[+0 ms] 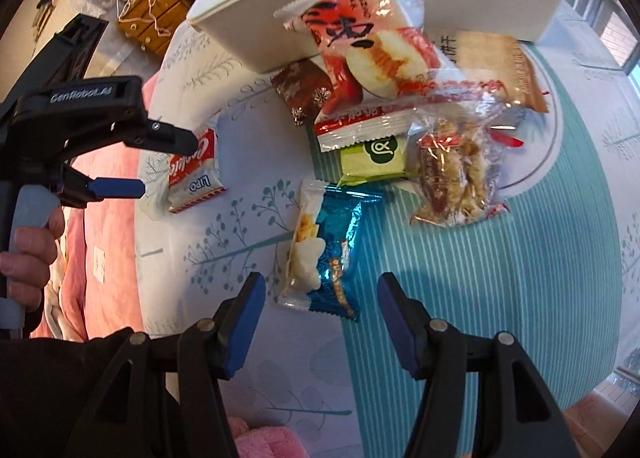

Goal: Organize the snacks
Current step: 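Grasp red Cookies pack with left tool while right tool grasps blue-wrapped candy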

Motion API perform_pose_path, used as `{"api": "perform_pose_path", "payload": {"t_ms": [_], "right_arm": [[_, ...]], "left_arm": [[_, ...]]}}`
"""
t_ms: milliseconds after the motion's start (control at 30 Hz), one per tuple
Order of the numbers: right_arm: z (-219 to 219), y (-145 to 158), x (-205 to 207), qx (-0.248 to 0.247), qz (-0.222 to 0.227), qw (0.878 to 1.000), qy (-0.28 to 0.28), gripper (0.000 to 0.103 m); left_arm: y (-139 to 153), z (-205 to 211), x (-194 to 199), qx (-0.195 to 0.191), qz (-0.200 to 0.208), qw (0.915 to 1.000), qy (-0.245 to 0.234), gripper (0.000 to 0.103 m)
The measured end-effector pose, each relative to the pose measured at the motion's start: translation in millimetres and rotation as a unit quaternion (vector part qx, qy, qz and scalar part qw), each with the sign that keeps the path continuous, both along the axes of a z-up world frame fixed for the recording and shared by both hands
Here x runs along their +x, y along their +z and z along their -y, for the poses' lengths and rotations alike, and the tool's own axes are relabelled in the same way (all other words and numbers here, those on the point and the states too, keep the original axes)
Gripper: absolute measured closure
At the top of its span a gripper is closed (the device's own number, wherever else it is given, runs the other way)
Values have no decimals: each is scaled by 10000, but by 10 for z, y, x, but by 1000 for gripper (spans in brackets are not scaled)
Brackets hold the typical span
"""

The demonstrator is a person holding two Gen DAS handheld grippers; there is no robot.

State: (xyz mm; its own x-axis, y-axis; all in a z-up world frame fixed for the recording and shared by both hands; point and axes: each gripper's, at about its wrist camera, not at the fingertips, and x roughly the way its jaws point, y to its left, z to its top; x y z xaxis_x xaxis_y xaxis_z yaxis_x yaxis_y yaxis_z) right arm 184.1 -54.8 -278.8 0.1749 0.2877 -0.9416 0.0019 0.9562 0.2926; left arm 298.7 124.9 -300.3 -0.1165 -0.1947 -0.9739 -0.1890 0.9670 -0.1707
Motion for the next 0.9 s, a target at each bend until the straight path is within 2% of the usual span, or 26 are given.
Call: {"api": "perform_pose_path", "payload": {"t_ms": [267,467,667,733,800,900], "right_arm": [[22,-70,153,79,-135,9992,364,51],[-45,-68,234,-29,-191,9980,606,59],[-147,-58,286,-175,-231,9966,768,65],[-152,-60,293,-140,-251,9966,770,67],[-154,-59,291,-149,-255,9966,775,69],[-158,-59,266,-156,-252,9963,807,73]], "left_arm": [[-144,-9,105,260,-137,9993,232,12],[-205,-76,132,282,-203,9988,351,21],[-199,-94,122,455,-195,9983,308,37],[-181,-105,107,521,-175,9980,300,48],[-147,-119,88,458,-147,9982,349,54],[-105,-191,54,416,-118,9979,478,57]]}}
